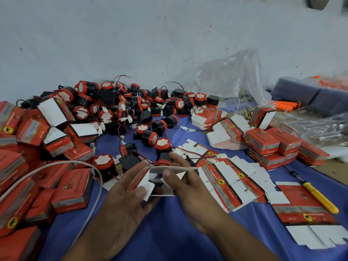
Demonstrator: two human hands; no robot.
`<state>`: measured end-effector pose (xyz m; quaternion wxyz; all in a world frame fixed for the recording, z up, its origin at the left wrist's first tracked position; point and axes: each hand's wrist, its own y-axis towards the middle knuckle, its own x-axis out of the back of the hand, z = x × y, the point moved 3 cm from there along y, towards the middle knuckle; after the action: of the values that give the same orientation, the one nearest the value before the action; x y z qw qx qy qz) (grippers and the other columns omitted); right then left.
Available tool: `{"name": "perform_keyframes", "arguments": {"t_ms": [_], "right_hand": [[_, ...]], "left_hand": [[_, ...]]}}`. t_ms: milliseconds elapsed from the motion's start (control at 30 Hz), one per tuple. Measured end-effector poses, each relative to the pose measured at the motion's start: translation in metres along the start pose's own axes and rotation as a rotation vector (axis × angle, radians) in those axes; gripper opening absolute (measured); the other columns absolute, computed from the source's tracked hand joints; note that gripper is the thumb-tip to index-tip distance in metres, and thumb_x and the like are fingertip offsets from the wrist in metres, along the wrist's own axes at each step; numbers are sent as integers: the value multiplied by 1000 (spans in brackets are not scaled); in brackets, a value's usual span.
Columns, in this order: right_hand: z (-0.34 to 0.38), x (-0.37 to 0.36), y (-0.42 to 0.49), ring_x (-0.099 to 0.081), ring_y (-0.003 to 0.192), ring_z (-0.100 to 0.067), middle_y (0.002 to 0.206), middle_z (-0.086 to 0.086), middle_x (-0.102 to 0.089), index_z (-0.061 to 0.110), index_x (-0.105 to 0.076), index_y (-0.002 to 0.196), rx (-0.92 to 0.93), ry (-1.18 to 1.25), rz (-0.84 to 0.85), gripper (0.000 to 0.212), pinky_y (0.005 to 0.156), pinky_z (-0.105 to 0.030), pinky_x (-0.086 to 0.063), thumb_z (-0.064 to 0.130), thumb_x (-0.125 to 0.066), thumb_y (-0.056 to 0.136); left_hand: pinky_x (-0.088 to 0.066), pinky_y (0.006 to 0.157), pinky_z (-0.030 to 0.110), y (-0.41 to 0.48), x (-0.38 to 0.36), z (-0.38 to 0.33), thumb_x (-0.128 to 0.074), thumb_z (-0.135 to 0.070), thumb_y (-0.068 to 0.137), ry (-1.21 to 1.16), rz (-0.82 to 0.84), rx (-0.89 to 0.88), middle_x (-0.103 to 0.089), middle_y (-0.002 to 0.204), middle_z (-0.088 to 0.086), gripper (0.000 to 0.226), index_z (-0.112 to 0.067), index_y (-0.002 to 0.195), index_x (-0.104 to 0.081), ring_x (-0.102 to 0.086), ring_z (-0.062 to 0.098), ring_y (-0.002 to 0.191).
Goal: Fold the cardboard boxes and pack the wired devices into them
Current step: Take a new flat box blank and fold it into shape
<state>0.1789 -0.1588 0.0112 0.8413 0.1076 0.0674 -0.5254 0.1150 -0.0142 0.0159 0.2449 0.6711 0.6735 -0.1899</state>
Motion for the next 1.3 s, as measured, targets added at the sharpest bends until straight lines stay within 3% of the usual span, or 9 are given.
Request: {"name": "perform_keyframes", "arguments": {"t_ms": [400, 433, 500, 567, 667, 867, 1033, 1200, 1300], "right_hand": [[1, -7, -15, -50, 134, -10, 144, 10, -51, 39, -34, 145, 134, -335, 165, 53, 112, -43, -42, 38, -59, 98], [3, -8, -16, -50, 135, -12, 144, 6, -51, 37, -36, 144, 175, -360, 149, 51, 112, -43, -42, 36, -59, 98], [7, -11, -16, -48, 135, -15, 143, 2, -48, 37, -40, 141, 289, -428, 115, 46, 111, -40, -43, 32, -59, 100], [12, -13, -17, -43, 138, -20, 142, 2, -44, 37, -43, 139, 419, -532, 99, 43, 111, -34, -41, 27, -58, 101], [13, -17, -18, -30, 146, -19, 149, 1, -33, 28, -43, 141, 526, -697, 133, 46, 113, -23, -33, 19, -61, 99], [7, -16, -19, -19, 152, -18, 160, 7, -21, 28, -42, 143, 537, -796, 179, 46, 116, -31, -33, 32, -60, 101], [13, -7, -12, -54, 123, -17, 127, 2, -55, 20, -54, 125, 401, -438, 15, 29, 101, -38, -48, 15, -58, 97], [12, 2, -7, -64, 100, 5, 100, 24, -70, 26, -59, 114, 228, -237, -75, 25, 81, -7, -48, 5, -53, 101], [8, 0, -6, -62, 111, -17, 116, 0, -63, 20, -59, 118, 275, -287, -48, 21, 93, -29, -53, 15, -58, 98]], "left_hand": [[-57, 80, 49, 10, 2, 9, -56, -22, 84, -105, -8, 172, -64, 125, 25, 56, -10, 138, -54, -65, 42, 110], [-52, 92, 53, 10, -9, 2, -36, -11, 97, -184, 103, 180, -56, 128, 37, 49, 4, 142, -44, -59, 49, 116], [-33, 113, 49, 5, 3, -3, 24, -9, 94, -217, -175, 143, -38, 132, 52, 78, 24, 137, -33, -46, 53, 128], [-56, 87, 42, 14, 1, 0, 3, -8, 105, -152, -108, 8, -64, 110, 37, 74, 5, 114, -70, -68, 38, 103], [-60, 66, 37, 0, 5, 7, -55, -11, 85, -60, -49, -58, -72, 111, 15, 33, -21, 111, -73, -72, 29, 95], [-59, 69, 40, 0, 12, 7, -52, -9, 88, -13, -120, -13, -64, 127, 19, 43, -16, 130, -62, -67, 34, 108], [-58, 84, 46, 3, -7, 1, -76, -30, 80, -163, 33, 87, -61, 132, 19, 50, -11, 125, -66, -65, 34, 112], [-62, 70, 36, 5, -16, 3, -88, -31, 61, -45, -60, 145, -70, 121, 7, 71, -34, 127, -62, -71, 26, 103], [-57, 87, 45, 2, -10, 7, -92, -33, 59, 9, -27, 18, -65, 129, 11, 78, -29, 131, -61, -64, 33, 116]]}}
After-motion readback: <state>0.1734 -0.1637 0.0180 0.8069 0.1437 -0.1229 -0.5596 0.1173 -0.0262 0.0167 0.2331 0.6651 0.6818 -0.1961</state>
